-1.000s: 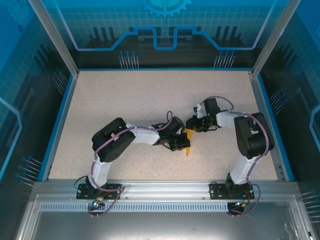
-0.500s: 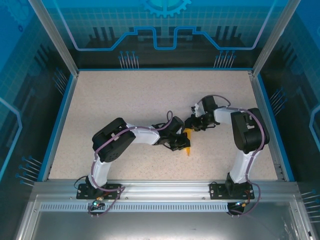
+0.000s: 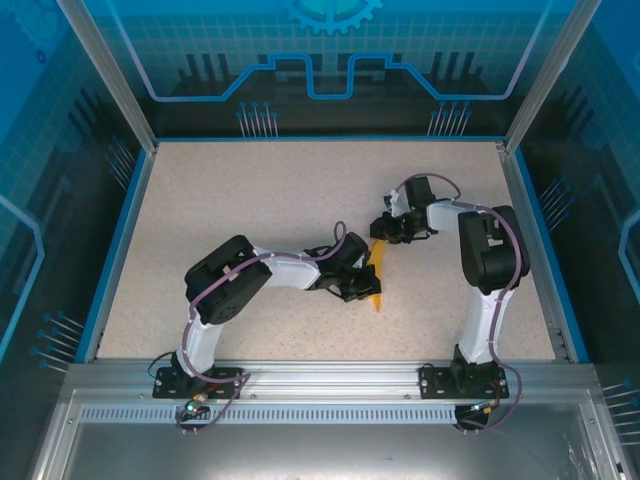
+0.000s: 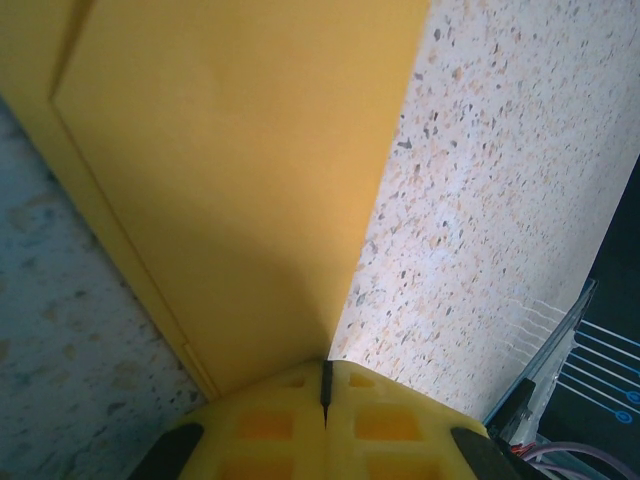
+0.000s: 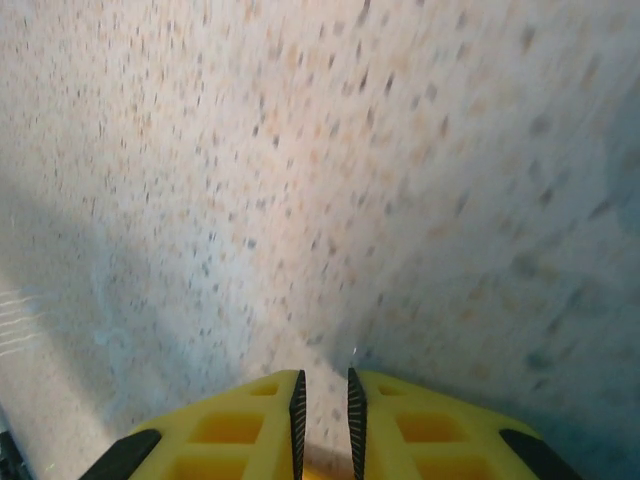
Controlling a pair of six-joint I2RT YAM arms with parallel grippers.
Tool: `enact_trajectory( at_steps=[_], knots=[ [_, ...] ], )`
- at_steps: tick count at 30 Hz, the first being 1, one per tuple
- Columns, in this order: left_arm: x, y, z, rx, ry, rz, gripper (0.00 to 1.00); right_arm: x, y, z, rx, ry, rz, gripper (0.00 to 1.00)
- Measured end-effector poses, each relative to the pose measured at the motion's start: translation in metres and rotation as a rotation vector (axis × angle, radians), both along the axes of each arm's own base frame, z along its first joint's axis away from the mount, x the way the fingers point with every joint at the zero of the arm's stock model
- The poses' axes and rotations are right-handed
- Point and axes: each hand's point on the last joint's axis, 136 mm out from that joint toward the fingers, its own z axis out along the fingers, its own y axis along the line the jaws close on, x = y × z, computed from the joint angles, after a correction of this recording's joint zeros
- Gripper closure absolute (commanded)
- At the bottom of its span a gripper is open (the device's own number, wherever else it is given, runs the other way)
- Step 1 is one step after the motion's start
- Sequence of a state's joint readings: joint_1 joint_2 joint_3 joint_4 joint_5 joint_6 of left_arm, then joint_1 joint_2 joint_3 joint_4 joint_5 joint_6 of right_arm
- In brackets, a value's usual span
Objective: Fold a paper plane with a square sheet of paper (fold left side to right side)
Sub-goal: Fold the wing for the fifth time at the center of the table.
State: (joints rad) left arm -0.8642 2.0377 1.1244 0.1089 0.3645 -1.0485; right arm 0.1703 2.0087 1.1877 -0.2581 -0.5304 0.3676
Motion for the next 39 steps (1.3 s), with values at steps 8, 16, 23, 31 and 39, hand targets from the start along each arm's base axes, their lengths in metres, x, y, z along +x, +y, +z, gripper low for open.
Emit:
enact_trajectory(
  at_steps=[8, 16, 23, 31, 39],
  knots=[
    [0.0, 0.0, 0.0, 0.0, 0.0, 0.0, 0.95, 0.011, 0.0, 0.0, 0.018, 0.019, 0.0, 0.78],
    [0.0, 0.0, 0.0, 0.0, 0.0, 0.0, 0.95, 0.027, -0.004, 0.025, 0.011, -0.075, -0.014, 0.75],
    [0.0, 0.0, 0.0, 0.001, 0.001, 0.0, 0.95, -0.021, -0.01, 0.065, 0.033, -0.135, -0.013, 0.82],
    [0.0, 0.0, 0.0, 0.001, 0.001, 0.0, 0.96, -0.085, -0.01, 0.03, 0.077, 0.026, 0.001, 0.9],
    [0.0, 0.0, 0.0, 0.002, 0.001, 0.0, 0.96, -0.117, 0.0, 0.012, 0.102, 0.105, 0.039, 0.91]
  ],
)
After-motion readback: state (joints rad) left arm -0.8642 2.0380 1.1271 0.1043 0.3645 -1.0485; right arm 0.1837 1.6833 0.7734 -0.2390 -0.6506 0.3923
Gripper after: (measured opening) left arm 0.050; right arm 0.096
